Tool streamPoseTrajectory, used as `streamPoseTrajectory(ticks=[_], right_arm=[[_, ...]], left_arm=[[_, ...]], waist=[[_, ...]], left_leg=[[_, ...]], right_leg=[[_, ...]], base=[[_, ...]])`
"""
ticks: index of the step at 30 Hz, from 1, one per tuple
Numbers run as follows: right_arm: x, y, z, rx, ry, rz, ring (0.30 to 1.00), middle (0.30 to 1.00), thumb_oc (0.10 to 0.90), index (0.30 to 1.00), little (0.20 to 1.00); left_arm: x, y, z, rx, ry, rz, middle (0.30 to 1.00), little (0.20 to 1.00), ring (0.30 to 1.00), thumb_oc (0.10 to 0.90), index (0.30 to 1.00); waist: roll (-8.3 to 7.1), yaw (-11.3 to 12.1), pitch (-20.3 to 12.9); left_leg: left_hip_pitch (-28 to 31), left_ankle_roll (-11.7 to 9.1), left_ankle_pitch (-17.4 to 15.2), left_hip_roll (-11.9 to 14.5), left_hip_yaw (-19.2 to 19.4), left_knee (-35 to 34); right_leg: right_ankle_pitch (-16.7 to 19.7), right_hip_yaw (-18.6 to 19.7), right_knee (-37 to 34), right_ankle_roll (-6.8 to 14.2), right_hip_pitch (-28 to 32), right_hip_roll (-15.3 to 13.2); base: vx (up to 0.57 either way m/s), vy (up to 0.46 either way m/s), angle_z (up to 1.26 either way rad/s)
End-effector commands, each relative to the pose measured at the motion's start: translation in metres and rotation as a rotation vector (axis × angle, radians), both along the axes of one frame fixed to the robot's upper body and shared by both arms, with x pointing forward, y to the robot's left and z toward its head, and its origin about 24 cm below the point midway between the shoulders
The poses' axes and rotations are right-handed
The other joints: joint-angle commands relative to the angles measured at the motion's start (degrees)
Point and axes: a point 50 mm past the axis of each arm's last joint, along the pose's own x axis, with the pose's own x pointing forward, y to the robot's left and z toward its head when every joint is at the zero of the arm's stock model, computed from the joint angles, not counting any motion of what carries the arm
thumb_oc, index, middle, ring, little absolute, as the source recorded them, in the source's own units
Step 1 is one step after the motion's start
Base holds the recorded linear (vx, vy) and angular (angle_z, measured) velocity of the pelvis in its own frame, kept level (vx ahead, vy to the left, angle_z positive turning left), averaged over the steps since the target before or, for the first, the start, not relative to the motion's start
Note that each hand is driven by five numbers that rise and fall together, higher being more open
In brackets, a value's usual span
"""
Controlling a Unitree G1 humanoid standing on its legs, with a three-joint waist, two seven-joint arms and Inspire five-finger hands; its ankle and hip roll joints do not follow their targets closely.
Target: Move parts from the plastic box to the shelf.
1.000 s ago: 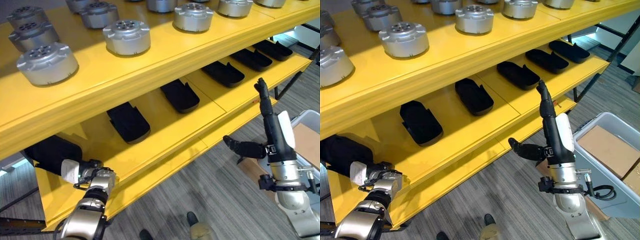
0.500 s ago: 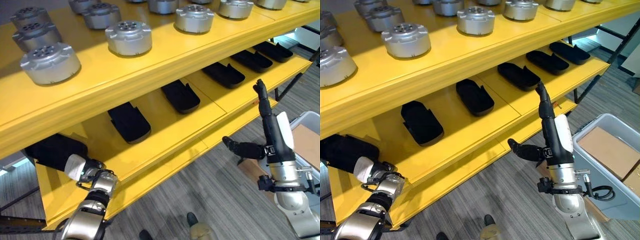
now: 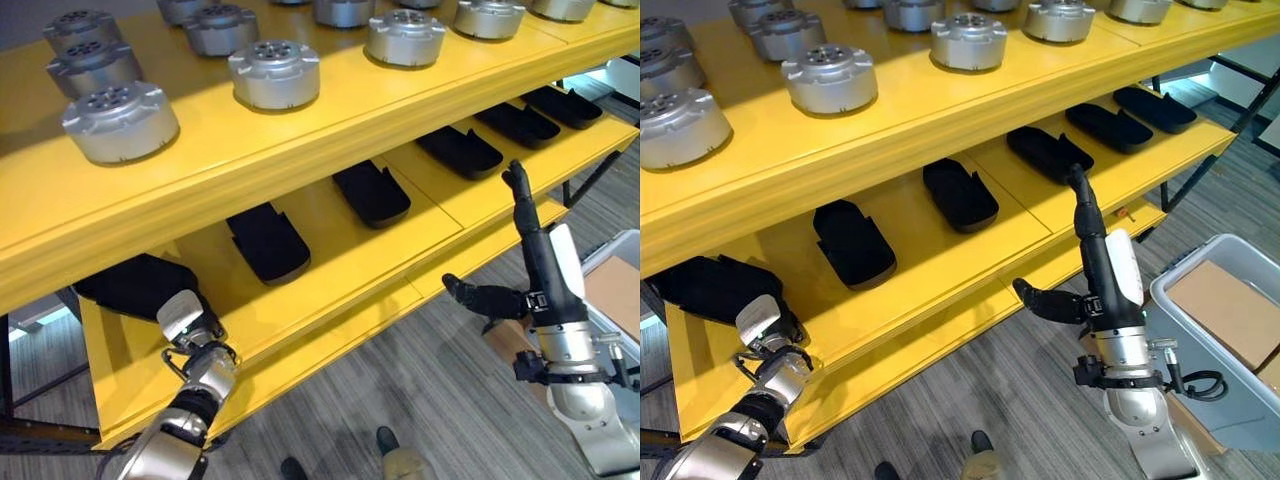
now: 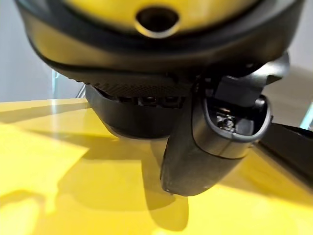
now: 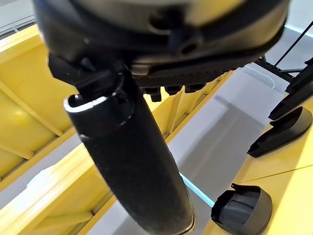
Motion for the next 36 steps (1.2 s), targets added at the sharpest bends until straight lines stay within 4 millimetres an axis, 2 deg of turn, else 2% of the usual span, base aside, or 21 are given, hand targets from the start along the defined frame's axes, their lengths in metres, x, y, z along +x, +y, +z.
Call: streamPoseTrajectory(ticks=[1,8,19,29,36], right_arm=[[0.007,0.004,0.053,0.014,-0.263,0.066,1.0,1.0,0.9,1.0,1.0],[0.005,0.005,0.055,0.017,-0.269,0.064,1.0,1.0,0.9,1.0,1.0],[0.004,0.005,0.055,0.024,-0.279,0.055,1.0,1.0,0.9,1.0,1.0],[0.004,0.002,0.055,0.02,-0.29,0.036,1.0,1.0,0.9,1.0,1.0],[0.004,0.0,0.058,0.015,-0.299,0.02,1.0,1.0,0.9,1.0,1.0]], left_arm=[[0.012,0.0,0.014,0.04,-0.021,-0.074,1.0,1.0,1.0,0.9,1.0],[0.003,-0.006,0.002,-0.03,0.019,-0.067,1.0,1.0,1.0,0.9,1.0],[-0.006,-0.009,-0.004,0.001,0.039,-0.122,1.0,1.0,1.0,0.9,1.0],[-0.011,-0.006,-0.003,0.077,0.087,-0.224,1.0,1.0,1.0,0.9,1.0],[-0.008,-0.013,0.009,0.152,0.092,-0.352,1.0,1.0,1.0,0.9,1.0]], waist=[[0.45,1.78,-1.66],[0.76,2.18,-1.7],[1.03,2.98,-1.34],[1.39,3.74,-0.99],[1.8,4.25,-0.65]], left_leg=[[2.34,0.35,-9.04,1.91,0.17,3.39],[2.34,0.3,-8.93,1.77,-0.34,3.22],[1.99,0.11,-8.93,1.77,-1.07,3.32],[1.81,-0.03,-8.89,1.78,-1.61,3.31],[1.66,-0.13,-8.84,1.65,-2.0,3.18]], right_leg=[[-4.84,-4.79,6.56,1.11,-4.54,-0.4],[-4.84,-5.44,6.47,1.18,-4.37,-0.64],[-5.01,-6.01,6.44,0.95,-4.4,-0.7],[-4.9,-6.53,6.21,0.88,-4.29,-0.88],[-4.81,-6.99,6.07,0.88,-4.33,-1.1]], base=[[0.0,0.0,0.0],[0.0,-0.003,0.05],[0.0,-0.001,0.0],[0.0,0.0,0.0],[0.0,0.004,0.02]])
